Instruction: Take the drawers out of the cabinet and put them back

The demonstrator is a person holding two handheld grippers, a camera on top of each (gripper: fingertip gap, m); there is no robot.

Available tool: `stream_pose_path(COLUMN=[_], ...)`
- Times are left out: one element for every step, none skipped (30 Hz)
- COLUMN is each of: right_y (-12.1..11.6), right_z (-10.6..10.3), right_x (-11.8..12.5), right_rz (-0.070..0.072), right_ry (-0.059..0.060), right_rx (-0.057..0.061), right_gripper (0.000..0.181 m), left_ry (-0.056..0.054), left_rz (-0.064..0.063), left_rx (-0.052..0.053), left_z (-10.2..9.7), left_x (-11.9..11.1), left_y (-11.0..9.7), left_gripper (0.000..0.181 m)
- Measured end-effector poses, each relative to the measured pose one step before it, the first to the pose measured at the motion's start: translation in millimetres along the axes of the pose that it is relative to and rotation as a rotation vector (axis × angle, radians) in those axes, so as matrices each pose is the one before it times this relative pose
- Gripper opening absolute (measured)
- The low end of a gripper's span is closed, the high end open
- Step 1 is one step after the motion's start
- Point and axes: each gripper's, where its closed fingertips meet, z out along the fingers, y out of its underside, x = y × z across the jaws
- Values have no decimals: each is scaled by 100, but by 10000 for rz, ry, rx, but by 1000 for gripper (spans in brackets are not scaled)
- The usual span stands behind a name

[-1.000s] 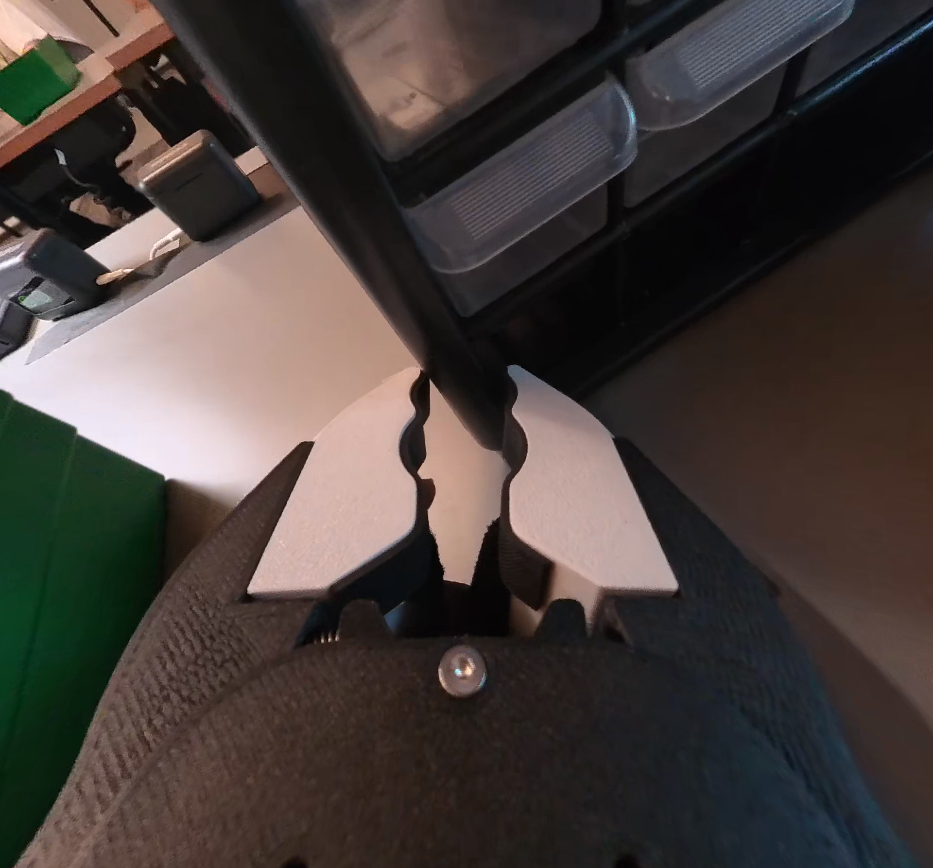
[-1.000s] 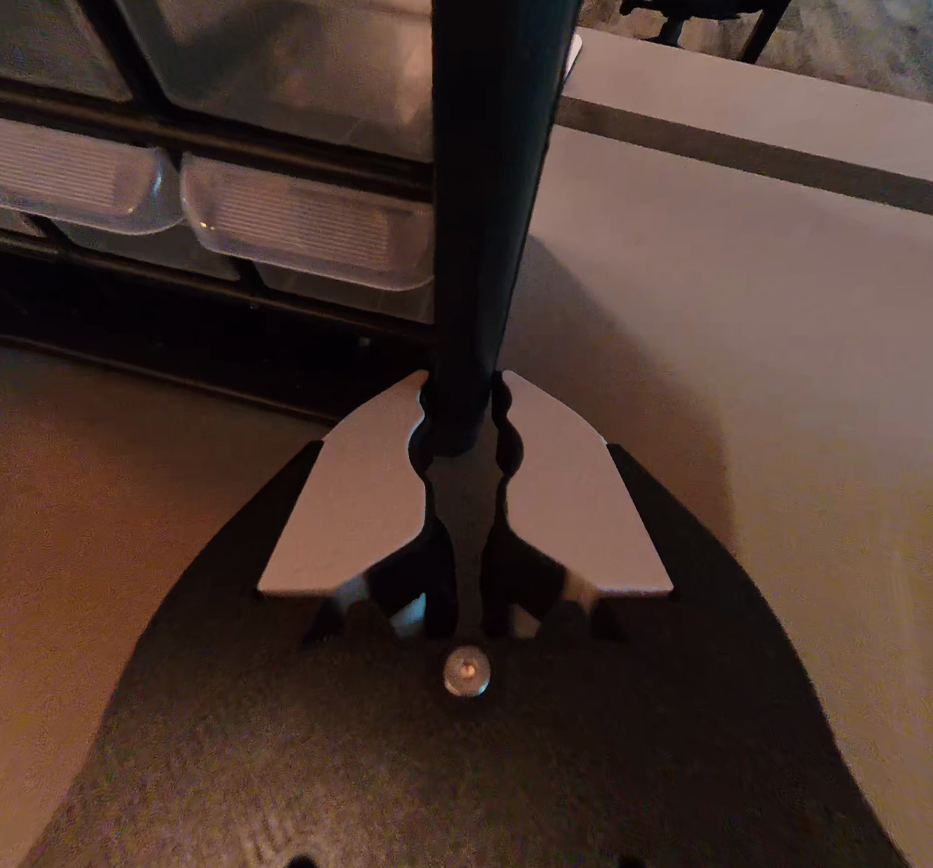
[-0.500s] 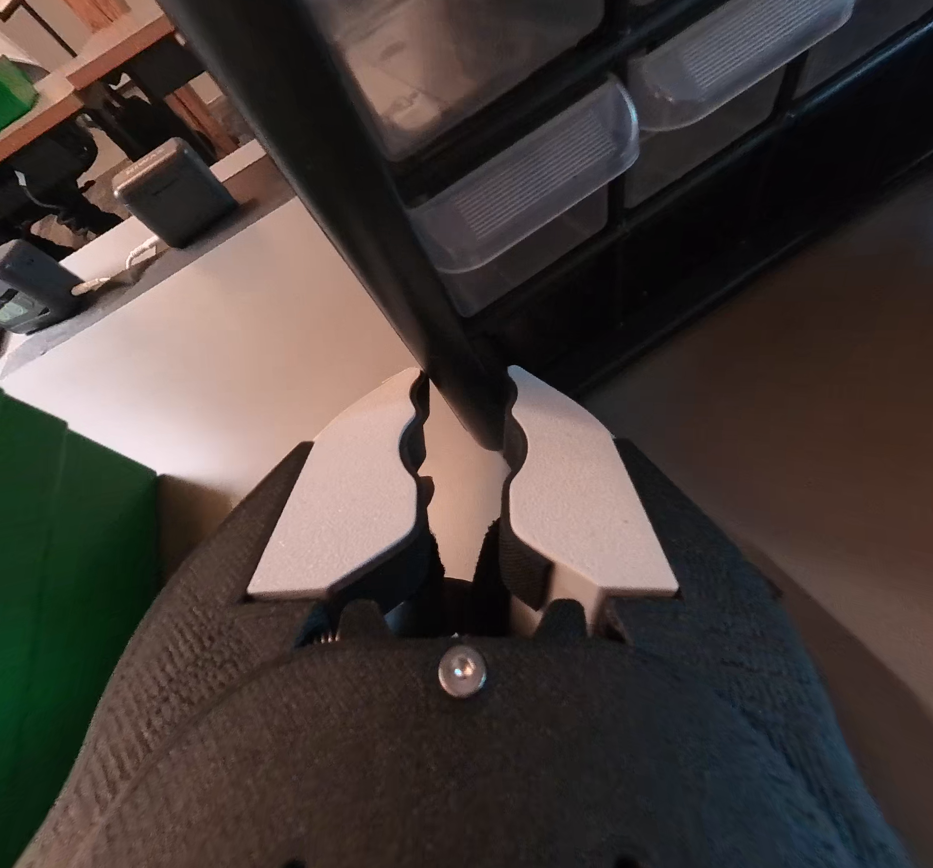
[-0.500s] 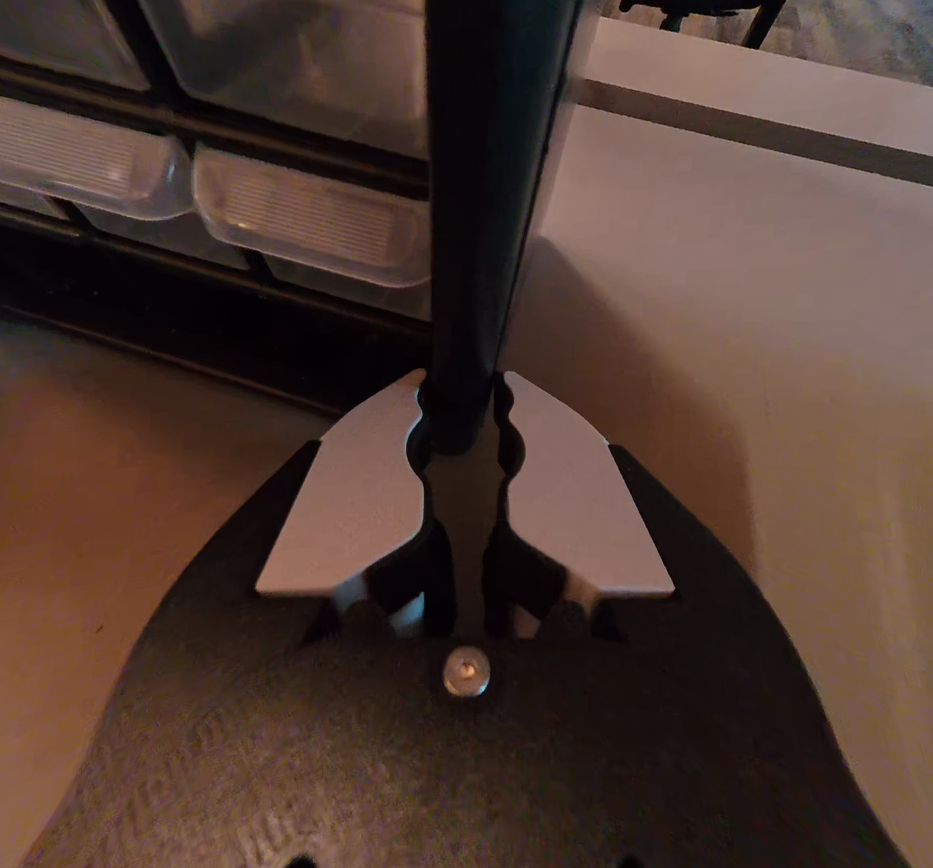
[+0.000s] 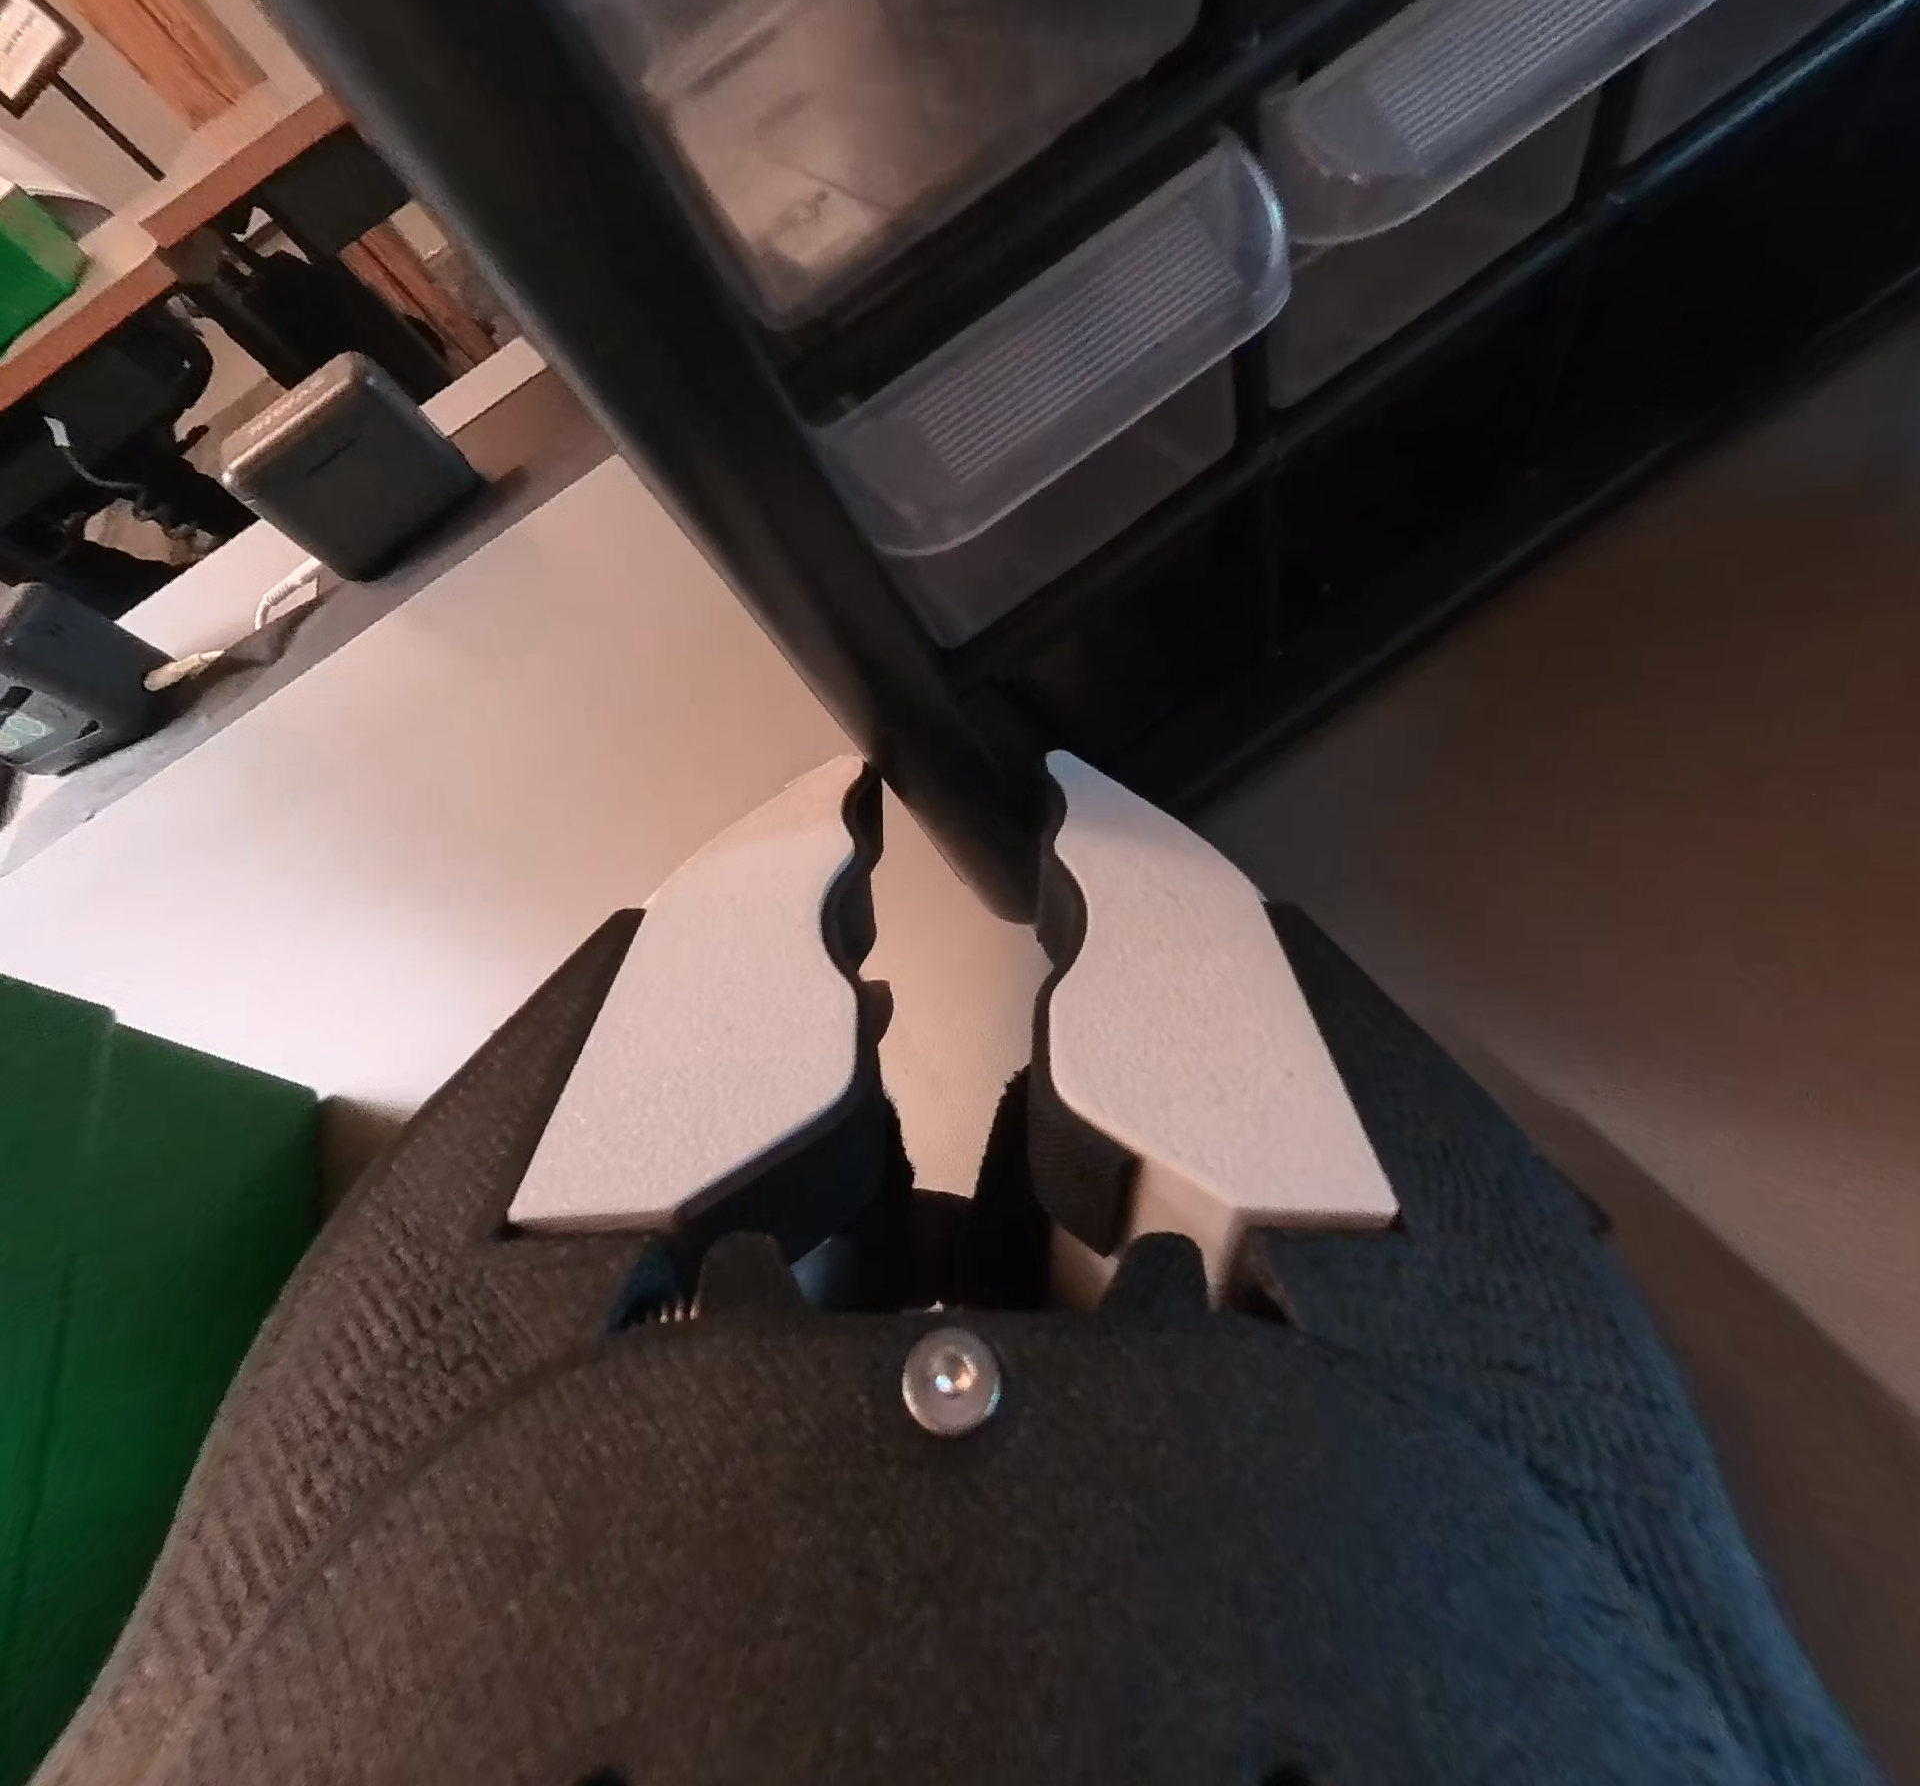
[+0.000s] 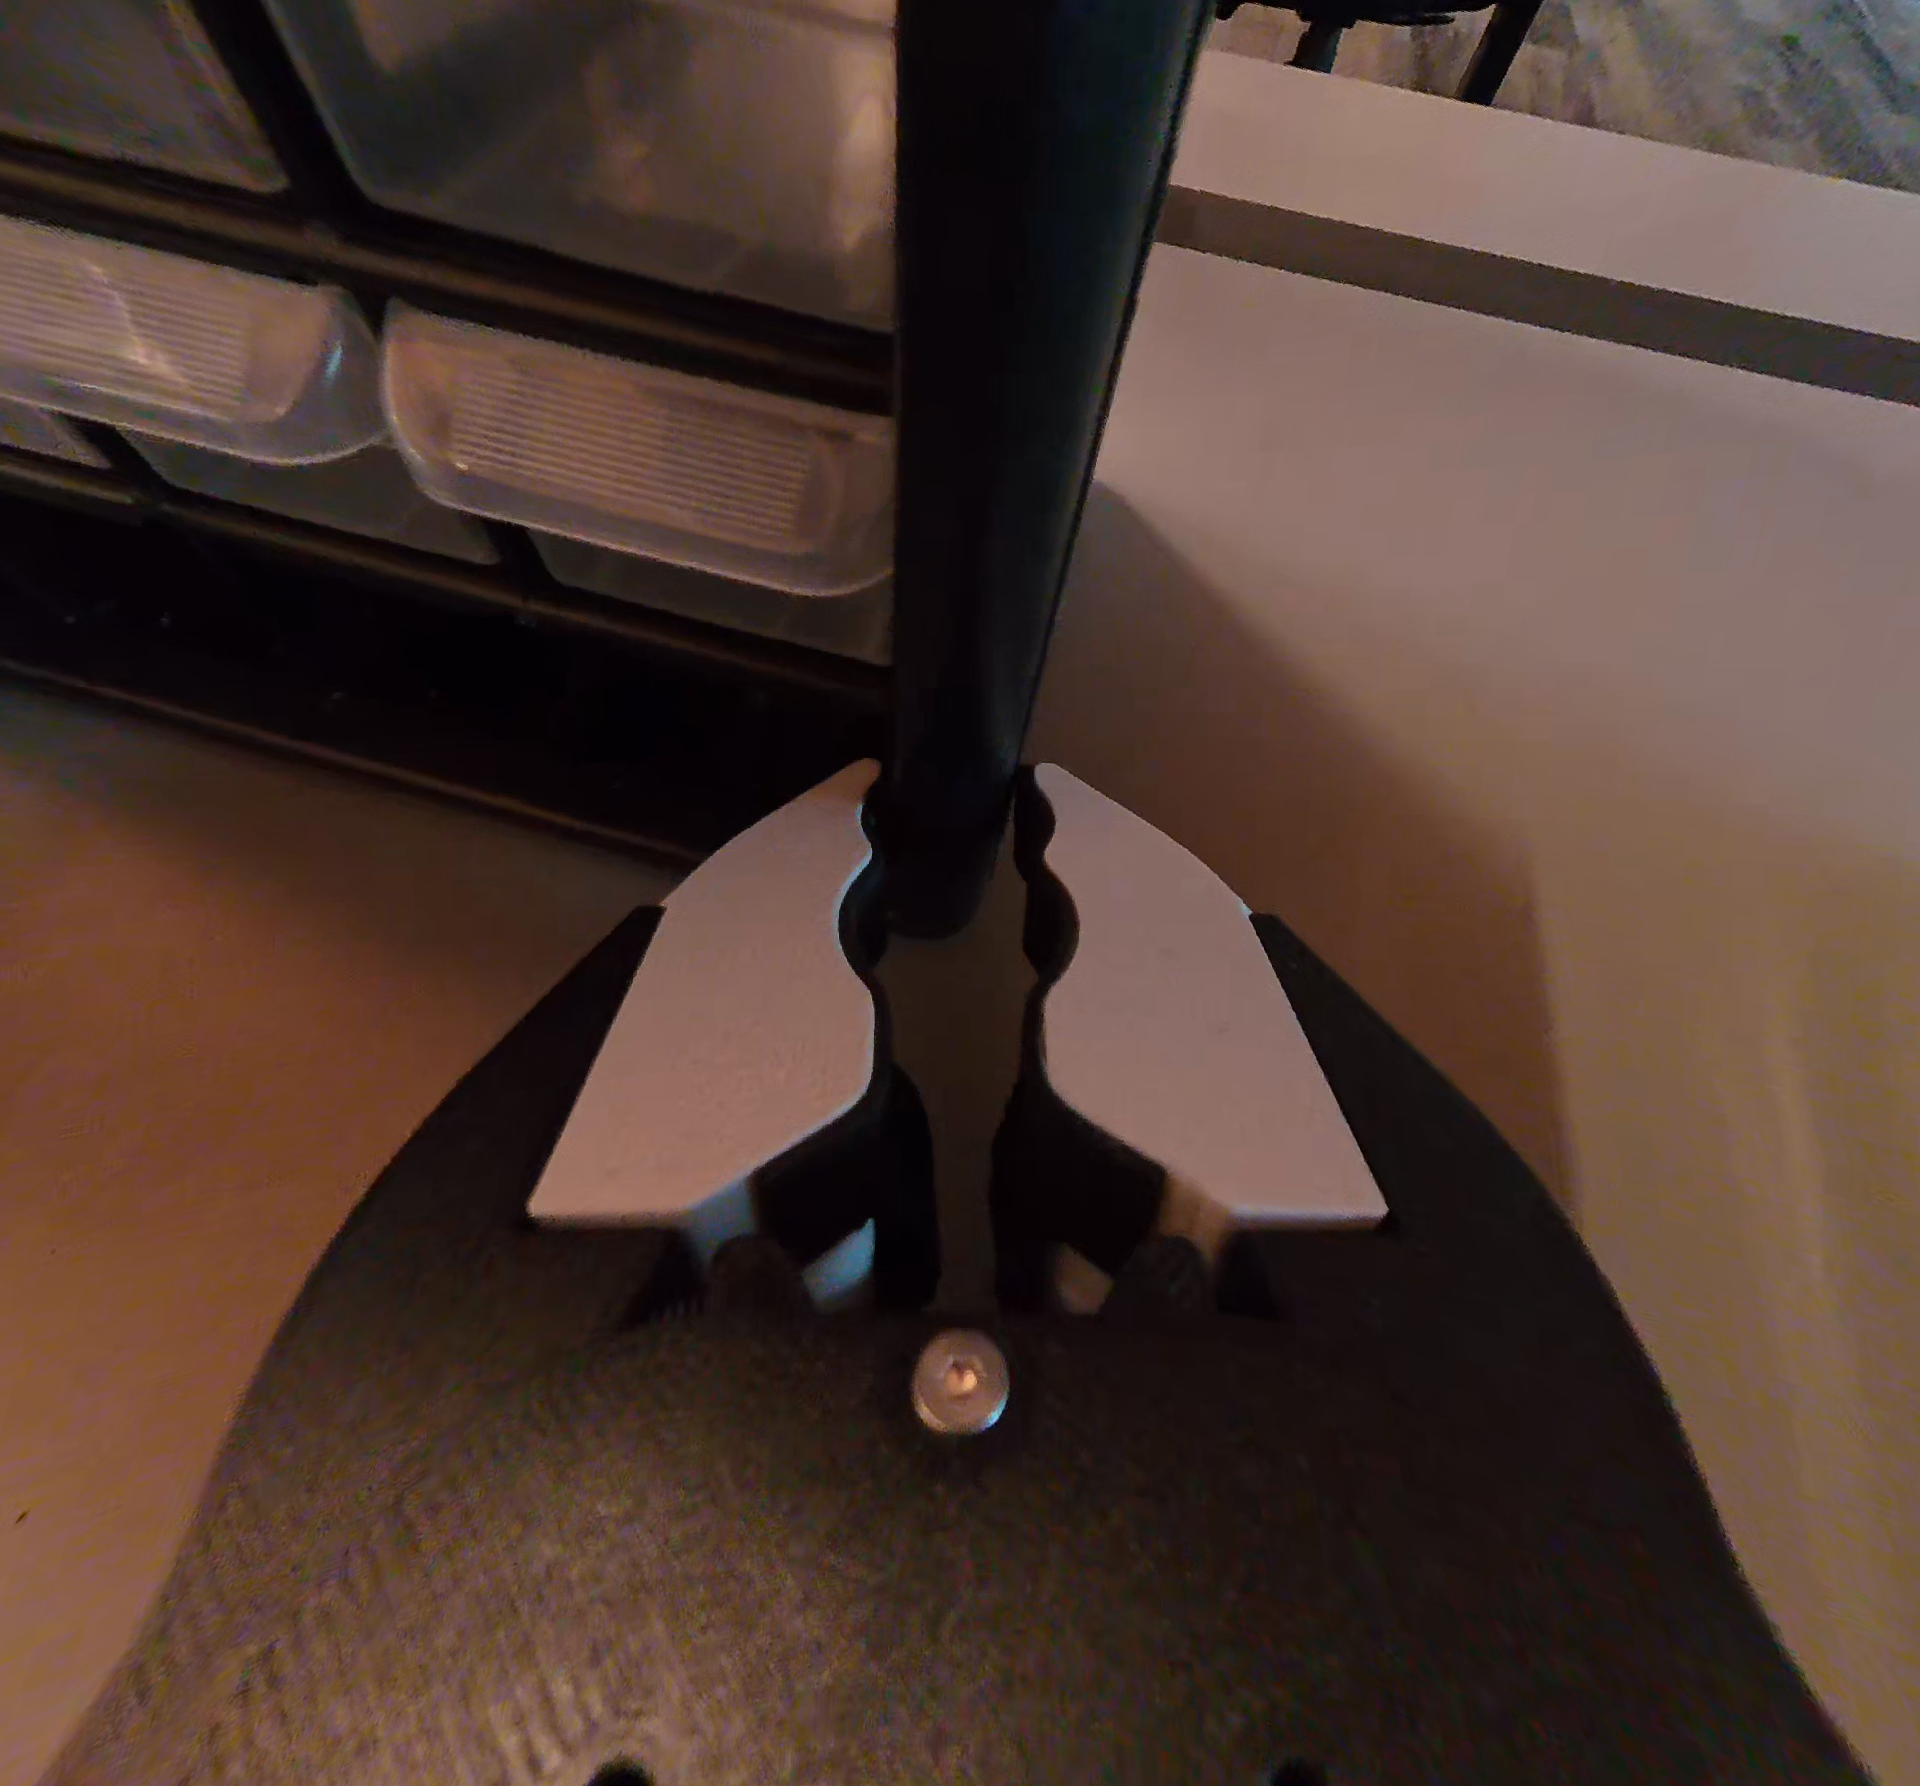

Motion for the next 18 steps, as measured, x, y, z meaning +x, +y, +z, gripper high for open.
stream_pose_path(right_y=[-12,-13,-10,2,0,-36,-286,-561,-666,-641,-894,-949,-886,-686,-339,-93,31,90], right_z=[31,30,19,-10,-3,-29,-175,-349,-474,-525,-566,-621,-549,-407,-200,-34,43,49], right_x=[17,24,4,-1,-3,41,293,289,165,46,-157,-348,-331,-119,54,223,155,-144], right_rz=[27,9,-4,-2,18,55,157,263,440,602,645,570,446,228,-66,-241,-219,-83], right_ry=[-22,-5,5,-1,-19,3,173,137,22,-56,-191,-300,-253,-76,59,171,139,-35], right_rx=[0,-1,-1,3,5,36,243,465,578,595,739,760,685,482,190,23,-24,-35], right_gripper=[22,22,22,22,22,33,44,54,65,75,85,88,89,89,90,93,94,95], left_ry=[1,37,26,-20,-65,-97,-88,-182,-114,6,9,-81,-194,-241,-248,-216,-52,26], left_rz=[7,-32,-24,27,92,163,204,109,-39,-154,-184,-115,19,192,335,334,271,254], left_rx=[1,3,3,-6,-24,18,169,245,219,171,129,132,155,195,248,278,328,327], left_z=[8,0,-1,-1,1,-53,-182,-341,-411,-471,-503,-535,-583,-709,-863,-1082,-1281,-1474], left_x=[6,13,0,5,15,36,111,-49,-70,-47,-165,-352,-471,-459,-364,-228,19,92], left_y=[-9,-15,7,-3,36,-17,-183,-268,-233,-248,-266,-294,-368,-509,-673,-724,-814,-864], left_gripper=[28,28,28,28,28,30,37,46,50,54,57,58,59,60,60,61,61,61])
